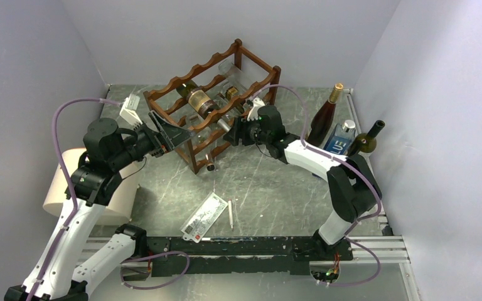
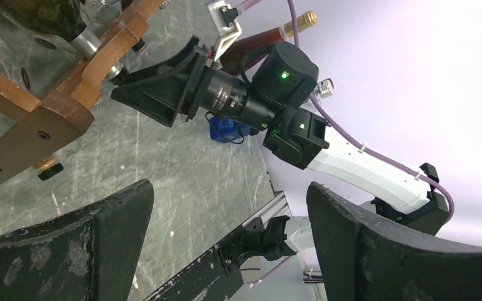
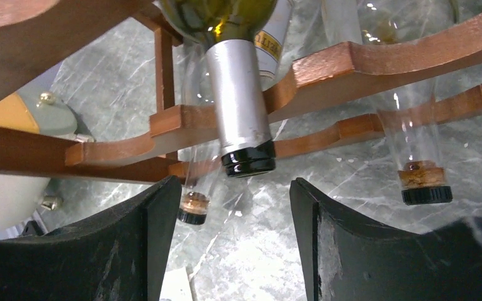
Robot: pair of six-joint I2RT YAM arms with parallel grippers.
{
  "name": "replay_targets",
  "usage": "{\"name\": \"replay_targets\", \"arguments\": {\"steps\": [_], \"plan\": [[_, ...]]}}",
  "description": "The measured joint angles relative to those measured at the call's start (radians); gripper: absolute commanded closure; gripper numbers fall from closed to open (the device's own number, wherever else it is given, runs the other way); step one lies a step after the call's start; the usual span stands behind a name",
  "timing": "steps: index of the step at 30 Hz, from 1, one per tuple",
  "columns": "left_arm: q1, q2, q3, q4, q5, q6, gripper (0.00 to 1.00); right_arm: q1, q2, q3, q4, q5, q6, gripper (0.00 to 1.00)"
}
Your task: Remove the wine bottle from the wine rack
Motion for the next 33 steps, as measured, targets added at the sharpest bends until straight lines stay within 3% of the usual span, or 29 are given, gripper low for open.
{"name": "replay_targets", "arguments": {"steps": [14, 33], "plan": [[0.000, -0.001, -0.001, 0.001, 0.001, 0.000, 0.05, -0.010, 0.077, 0.006, 0.145, -0.021, 0.103, 0.37], [0.000, 0.006, -0.006, 0.002, 0.001, 0.000, 0.05, -0.011, 0.111, 0.013, 0.153, -0.046, 0.103, 0.91]]}}
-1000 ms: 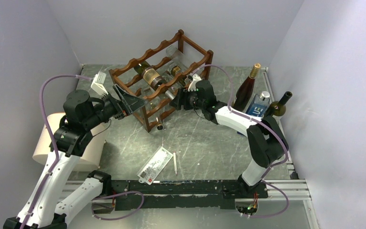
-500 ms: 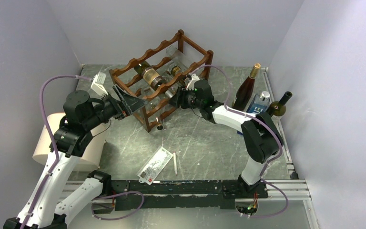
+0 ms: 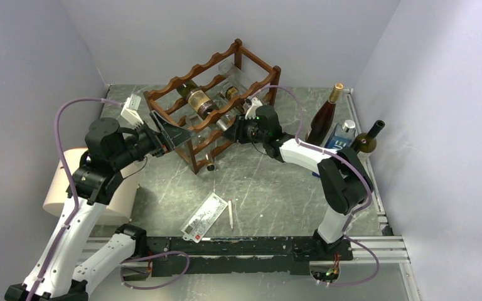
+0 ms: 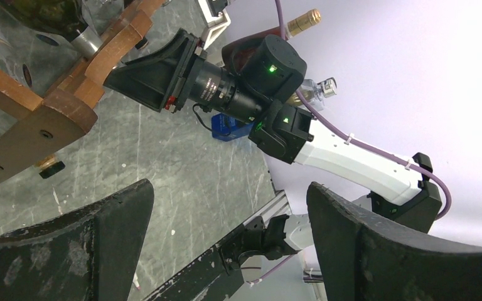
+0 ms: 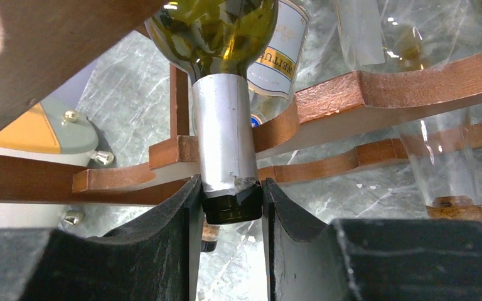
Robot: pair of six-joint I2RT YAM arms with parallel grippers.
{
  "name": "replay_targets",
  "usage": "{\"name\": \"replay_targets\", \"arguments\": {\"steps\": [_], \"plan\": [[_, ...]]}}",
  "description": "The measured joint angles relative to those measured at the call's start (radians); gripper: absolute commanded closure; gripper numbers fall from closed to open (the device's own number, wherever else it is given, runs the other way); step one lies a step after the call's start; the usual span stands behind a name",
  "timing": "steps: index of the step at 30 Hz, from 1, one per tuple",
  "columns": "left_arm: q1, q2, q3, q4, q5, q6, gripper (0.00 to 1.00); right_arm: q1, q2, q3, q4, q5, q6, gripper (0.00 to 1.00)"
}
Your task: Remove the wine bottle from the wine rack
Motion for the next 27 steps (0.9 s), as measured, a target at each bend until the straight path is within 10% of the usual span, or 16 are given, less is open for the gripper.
{"name": "replay_targets", "arguments": {"steps": [27], "plan": [[0.000, 0.023, 0.000, -0.001, -0.002, 0.016, 0.05, -0.013, -0.071, -0.034, 0.009, 0.000, 0.000, 1.00]]}}
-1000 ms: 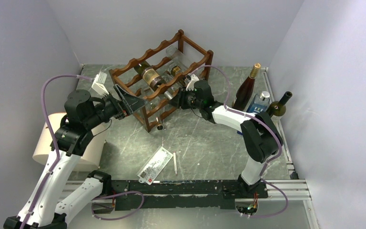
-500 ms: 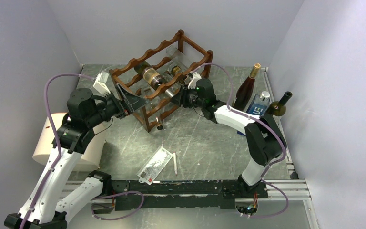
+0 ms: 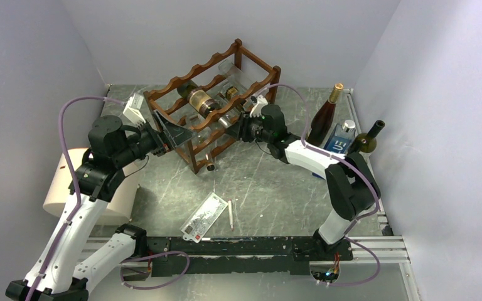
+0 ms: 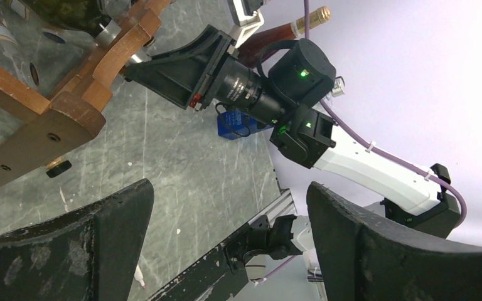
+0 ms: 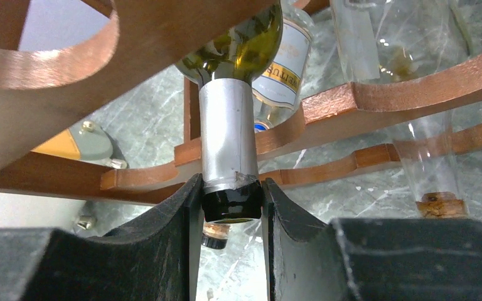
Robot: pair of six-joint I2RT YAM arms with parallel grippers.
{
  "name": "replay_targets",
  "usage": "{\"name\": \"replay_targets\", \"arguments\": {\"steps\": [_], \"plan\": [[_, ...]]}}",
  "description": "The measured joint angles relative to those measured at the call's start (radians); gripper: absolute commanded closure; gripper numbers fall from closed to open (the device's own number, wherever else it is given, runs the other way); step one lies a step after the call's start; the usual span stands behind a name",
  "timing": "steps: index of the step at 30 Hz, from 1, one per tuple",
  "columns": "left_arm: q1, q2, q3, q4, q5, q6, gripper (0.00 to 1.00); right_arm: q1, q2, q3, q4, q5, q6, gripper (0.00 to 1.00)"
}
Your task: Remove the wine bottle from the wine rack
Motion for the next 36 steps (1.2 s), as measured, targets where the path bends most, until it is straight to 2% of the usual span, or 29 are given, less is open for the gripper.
{"name": "replay_targets", "arguments": {"steps": [18, 26, 29, 33, 36], "plan": [[0.000, 0.008, 0.000, -0.015, -0.030, 0.019, 0.05, -0.014, -0.031, 0.002, 0.002, -0.013, 0.092, 1.00], [0.000, 0.012, 0.012, -0.067, -0.089, 0.063, 0.05, -0.016, -0.040, 0.003, 0.002, -0.020, 0.103, 1.00], [0.000, 0.064, 0.115, -0.137, -0.144, 0.143, 0.05, -0.016, -0.042, 0.002, 0.002, -0.020, 0.101, 1.00], [0.000, 0.187, 0.324, -0.190, -0.205, 0.265, 0.04, -0.016, -0.042, -0.005, 0.000, -0.020, 0.091, 1.00], [0.000, 0.241, 0.367, -0.179, -0.175, 0.332, 0.09, -0.016, -0.046, -0.028, 0.002, -0.021, 0.081, 1.00]]}}
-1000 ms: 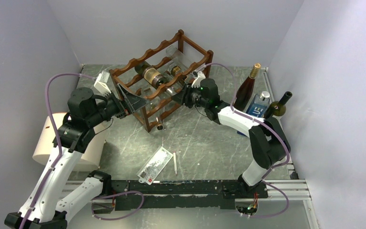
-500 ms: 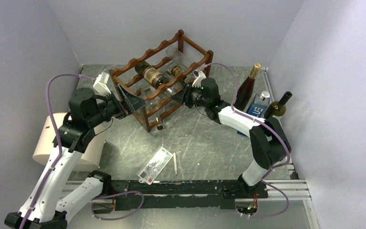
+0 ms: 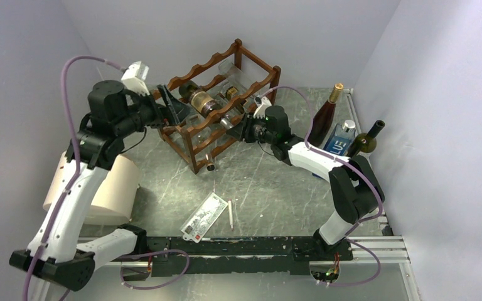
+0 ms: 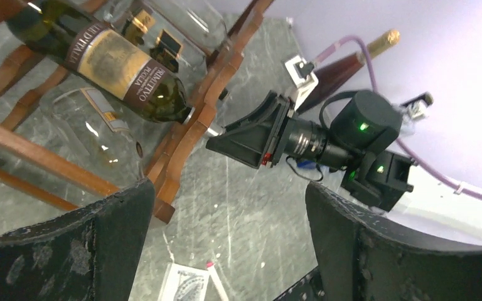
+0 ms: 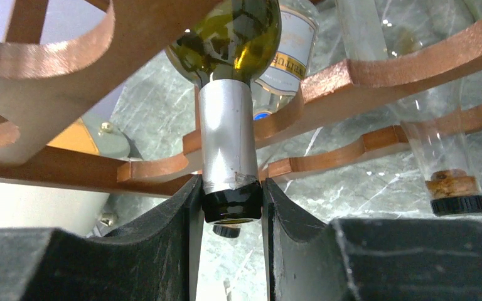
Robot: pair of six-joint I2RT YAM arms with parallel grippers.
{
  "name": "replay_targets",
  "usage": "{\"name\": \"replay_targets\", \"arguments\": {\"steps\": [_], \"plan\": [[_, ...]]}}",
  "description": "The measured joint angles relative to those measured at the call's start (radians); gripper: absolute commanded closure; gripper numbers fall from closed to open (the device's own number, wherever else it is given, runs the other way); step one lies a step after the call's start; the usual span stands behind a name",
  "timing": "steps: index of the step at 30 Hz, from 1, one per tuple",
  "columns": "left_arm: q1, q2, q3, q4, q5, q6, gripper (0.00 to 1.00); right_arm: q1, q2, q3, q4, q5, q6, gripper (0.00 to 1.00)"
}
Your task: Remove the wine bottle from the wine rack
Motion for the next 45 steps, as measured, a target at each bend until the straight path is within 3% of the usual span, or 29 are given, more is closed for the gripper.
{"name": "replay_targets", "arguments": {"steps": [7, 12, 18, 26, 36, 40, 45], "plan": [[-0.046, 0.237, 0.048, -0.006, 0.067, 0.119, 0.03, 0.002, 0.000, -0.016, -0.004, -0.011, -0.010, 1.00], [-0.094, 0.366, 0.097, -0.041, 0.027, 0.192, 0.07, 0.002, 0.000, -0.016, -0.008, -0.013, -0.016, 1.00], [-0.144, 0.434, 0.174, -0.045, -0.021, 0.238, 0.16, 0.002, 0.000, -0.016, -0.011, -0.012, -0.027, 1.00], [-0.151, 0.457, 0.159, -0.038, -0.044, 0.244, 0.21, 0.002, 0.000, -0.021, -0.029, -0.018, -0.056, 1.00], [-0.152, 0.463, 0.119, -0.030, -0.052, 0.242, 0.20, 0.003, 0.050, 0.011, -0.068, -0.060, -0.084, 0.51], [-0.152, 0.463, 0.119, -0.029, -0.052, 0.242, 0.20, 0.003, 0.056, 0.037, -0.071, -0.066, -0.081, 0.41], [-0.152, 0.462, 0.119, -0.029, -0.052, 0.240, 0.20, 0.002, 0.092, 0.090, -0.067, -0.085, -0.075, 0.37]]}}
